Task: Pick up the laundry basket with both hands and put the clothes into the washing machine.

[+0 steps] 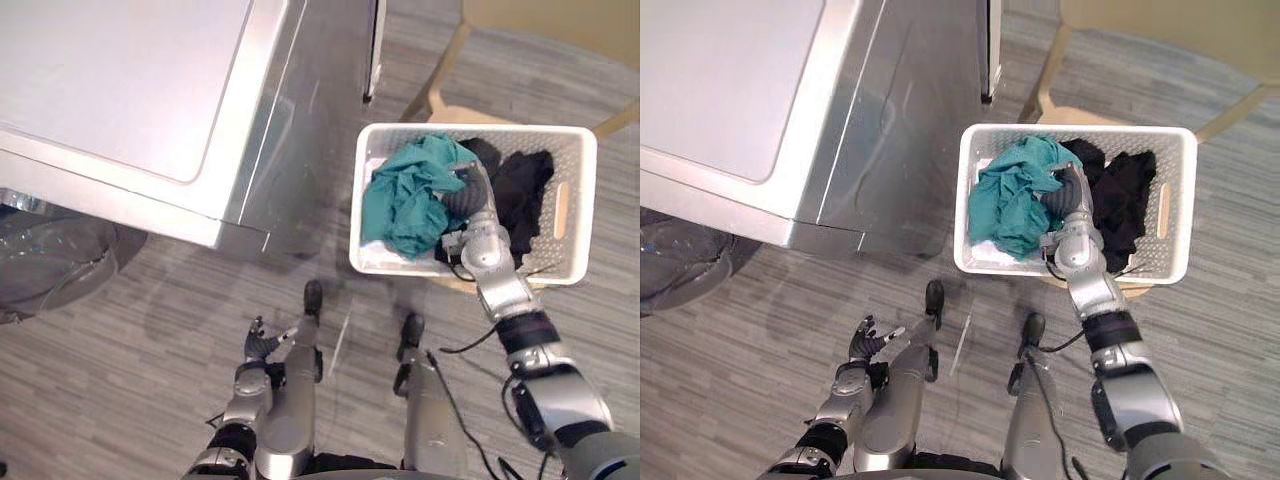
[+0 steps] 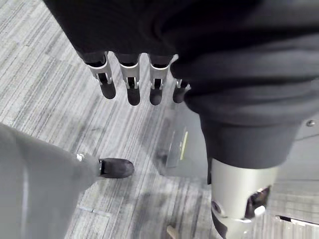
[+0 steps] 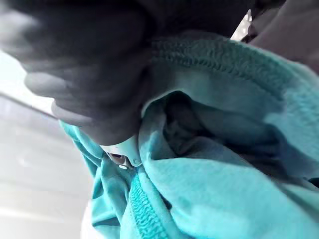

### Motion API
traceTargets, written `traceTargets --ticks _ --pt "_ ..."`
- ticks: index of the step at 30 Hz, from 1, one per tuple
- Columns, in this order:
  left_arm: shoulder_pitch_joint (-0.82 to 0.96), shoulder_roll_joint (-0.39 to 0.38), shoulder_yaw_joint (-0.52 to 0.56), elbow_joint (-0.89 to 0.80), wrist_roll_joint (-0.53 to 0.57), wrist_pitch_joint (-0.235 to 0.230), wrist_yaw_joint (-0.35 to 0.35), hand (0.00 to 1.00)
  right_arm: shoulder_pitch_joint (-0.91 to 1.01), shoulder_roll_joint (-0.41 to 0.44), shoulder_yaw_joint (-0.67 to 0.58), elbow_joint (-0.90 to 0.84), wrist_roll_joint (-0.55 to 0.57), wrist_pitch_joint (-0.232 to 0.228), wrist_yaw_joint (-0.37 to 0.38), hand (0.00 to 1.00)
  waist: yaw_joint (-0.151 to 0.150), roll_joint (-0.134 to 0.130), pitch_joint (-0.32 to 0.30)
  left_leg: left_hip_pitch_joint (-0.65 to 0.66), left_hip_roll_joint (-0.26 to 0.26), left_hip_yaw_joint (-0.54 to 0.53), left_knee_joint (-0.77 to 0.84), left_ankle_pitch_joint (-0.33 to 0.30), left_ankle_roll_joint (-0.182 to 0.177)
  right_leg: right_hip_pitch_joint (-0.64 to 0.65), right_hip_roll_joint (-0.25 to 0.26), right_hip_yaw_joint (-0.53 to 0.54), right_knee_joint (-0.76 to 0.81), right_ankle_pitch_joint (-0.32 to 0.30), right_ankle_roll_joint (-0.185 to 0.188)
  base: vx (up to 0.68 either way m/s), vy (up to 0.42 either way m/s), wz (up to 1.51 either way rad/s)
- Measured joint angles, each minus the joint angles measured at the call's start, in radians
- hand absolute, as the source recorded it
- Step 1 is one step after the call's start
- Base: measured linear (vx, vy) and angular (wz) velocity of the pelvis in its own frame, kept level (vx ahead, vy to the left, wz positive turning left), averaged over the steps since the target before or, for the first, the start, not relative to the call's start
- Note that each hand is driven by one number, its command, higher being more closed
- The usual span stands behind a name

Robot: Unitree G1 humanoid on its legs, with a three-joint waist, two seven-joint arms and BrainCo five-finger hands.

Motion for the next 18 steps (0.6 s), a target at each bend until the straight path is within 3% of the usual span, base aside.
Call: traceTargets --ticks 6,12,16,18 --pt "0.093 0.021 0.045 0.007 0.019 0.024 -0.020 0.00 0.210 0.102 -0.021 -0.246 0.133 -0.053 0.103 1.00 -0.014 -0.044 -0.121 0.122 -0.011 0.004 -0.017 -0.029 -0.001 0.125 -0.009 -0.002 -0.034 -0.009 0.009 0.10 0.015 0.01" --pt "0.183 0.032 0.083 0.000 0.020 0.020 -0.020 0.00 0.349 0.146 -0.035 -0.406 0.224 -0.126 0.193 1.00 -0.014 -0.053 -0.222 0.201 -0.013 0.006 -0.017 -0.052 -0.006 0.208 -0.010 -0.003 -0.057 -0.022 0.016 0.03 0.008 0.00" --pt "0.198 0.035 0.093 -0.006 0.020 0.012 -0.029 0.00 0.381 0.156 -0.035 -0.409 0.249 -0.142 0.219 1.00 -0.016 -0.055 -0.235 0.207 -0.010 0.018 -0.016 -0.052 -0.008 0.200 -0.008 0.009 -0.042 -0.022 0.015 -0.05 0.006 -0.09" --pt "0.212 0.036 0.106 -0.055 0.020 0.010 -0.039 0.00 0.391 0.158 -0.019 -0.409 0.248 -0.151 0.221 1.00 -0.020 -0.063 -0.226 0.163 -0.018 -0.001 0.032 -0.060 -0.006 0.159 -0.019 0.032 0.042 -0.045 0.022 -0.08 0.013 0.19"
